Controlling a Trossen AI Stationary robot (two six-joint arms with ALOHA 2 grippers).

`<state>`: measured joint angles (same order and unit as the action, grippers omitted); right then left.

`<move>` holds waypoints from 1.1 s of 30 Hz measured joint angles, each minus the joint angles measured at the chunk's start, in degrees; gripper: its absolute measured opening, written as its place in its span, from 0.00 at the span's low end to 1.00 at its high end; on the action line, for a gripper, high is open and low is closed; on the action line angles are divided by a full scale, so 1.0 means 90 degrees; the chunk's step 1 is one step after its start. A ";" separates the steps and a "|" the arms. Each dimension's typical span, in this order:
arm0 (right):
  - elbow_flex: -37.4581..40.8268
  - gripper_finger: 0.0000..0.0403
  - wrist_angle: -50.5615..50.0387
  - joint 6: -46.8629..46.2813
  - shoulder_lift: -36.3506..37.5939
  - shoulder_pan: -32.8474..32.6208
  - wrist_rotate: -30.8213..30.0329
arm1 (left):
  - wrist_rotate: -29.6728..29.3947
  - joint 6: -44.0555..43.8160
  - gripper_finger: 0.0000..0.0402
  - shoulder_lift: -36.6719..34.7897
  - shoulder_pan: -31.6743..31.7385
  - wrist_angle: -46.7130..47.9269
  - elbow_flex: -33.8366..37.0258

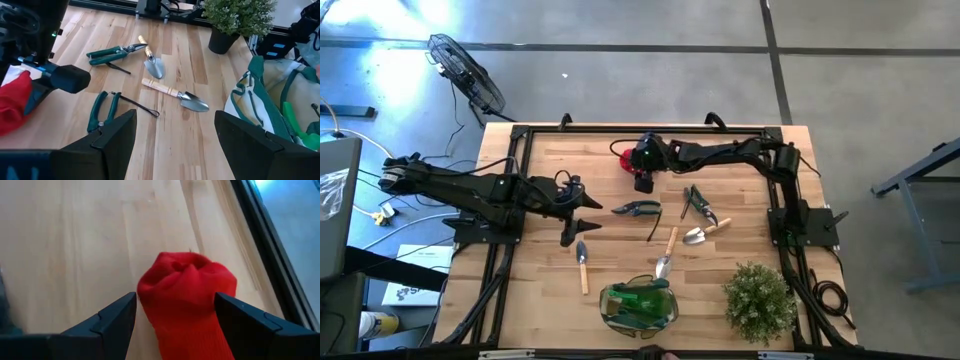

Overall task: Pick & Place Garden tools in Gardening bag
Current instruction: Put the red gloves into the green gardening bag

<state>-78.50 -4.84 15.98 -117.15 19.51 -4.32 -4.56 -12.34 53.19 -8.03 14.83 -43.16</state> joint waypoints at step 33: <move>-0.0002 0.07 0.0097 -0.0300 -0.0366 -0.0044 -0.1136 | -0.0036 -0.0072 0.65 0.0552 -0.0291 -0.0059 0.0000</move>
<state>-78.52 -3.97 13.28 -120.44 19.11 -14.54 -4.89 -12.99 58.15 -10.66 14.30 -43.16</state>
